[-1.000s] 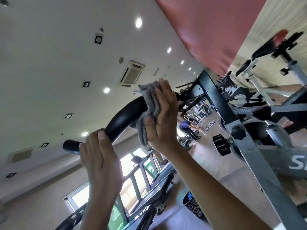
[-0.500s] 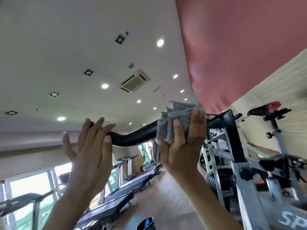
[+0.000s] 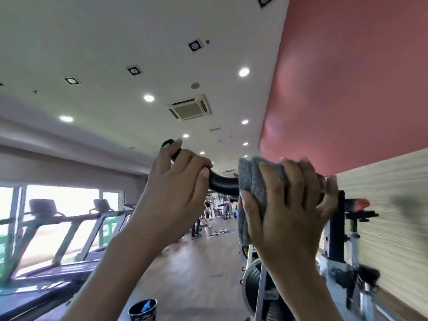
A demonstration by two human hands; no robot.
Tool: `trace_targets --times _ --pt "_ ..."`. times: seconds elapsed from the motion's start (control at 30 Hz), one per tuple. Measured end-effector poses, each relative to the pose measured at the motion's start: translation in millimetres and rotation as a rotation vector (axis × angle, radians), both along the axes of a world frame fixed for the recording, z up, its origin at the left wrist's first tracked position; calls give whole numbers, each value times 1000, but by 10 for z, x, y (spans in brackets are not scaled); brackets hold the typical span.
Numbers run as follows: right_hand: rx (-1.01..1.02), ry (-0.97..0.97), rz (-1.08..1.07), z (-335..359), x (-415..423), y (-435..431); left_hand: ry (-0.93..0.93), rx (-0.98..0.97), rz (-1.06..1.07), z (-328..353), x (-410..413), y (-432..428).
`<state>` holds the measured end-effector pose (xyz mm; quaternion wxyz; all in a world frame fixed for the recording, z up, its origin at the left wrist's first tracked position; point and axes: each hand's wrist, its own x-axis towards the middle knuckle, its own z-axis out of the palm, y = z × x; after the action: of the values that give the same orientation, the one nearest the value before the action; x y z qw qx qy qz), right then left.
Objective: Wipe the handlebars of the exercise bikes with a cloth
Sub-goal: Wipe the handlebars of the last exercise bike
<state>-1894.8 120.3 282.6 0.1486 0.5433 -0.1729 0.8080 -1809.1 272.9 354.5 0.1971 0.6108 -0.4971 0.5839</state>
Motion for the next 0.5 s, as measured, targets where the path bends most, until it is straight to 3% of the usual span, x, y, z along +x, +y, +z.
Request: trace_targets --times 0.23,0.5 --pt "74 350 -5 321 -380 198 -30 -68 -46 -69 -7 -61" --pt "302 777 125 615 -653 206 139 80 -5 14 -242 121"
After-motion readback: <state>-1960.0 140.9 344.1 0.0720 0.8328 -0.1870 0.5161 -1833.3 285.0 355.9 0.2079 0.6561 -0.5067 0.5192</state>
